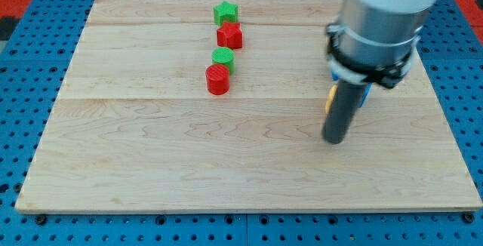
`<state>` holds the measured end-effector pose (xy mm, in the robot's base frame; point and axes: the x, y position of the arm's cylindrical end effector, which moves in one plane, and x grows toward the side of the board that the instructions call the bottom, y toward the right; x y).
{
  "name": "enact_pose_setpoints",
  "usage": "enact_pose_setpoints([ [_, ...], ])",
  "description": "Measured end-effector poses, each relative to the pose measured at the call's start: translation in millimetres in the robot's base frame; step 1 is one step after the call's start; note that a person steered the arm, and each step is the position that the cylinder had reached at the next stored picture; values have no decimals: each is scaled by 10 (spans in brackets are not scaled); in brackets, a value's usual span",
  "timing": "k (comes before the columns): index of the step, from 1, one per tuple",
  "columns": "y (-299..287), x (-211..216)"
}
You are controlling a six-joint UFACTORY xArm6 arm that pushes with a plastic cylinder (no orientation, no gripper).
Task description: Drag red circle to the bottom center of the board
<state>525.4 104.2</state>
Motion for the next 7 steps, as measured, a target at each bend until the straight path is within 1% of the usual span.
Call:
enact_pose_setpoints([
  [1, -481, 139],
  [2, -481, 129],
  [3, -563, -301],
  [4, -595, -625],
  [5, -776, -669],
  [6, -1178, -702],
  [7, -1048, -1085],
])
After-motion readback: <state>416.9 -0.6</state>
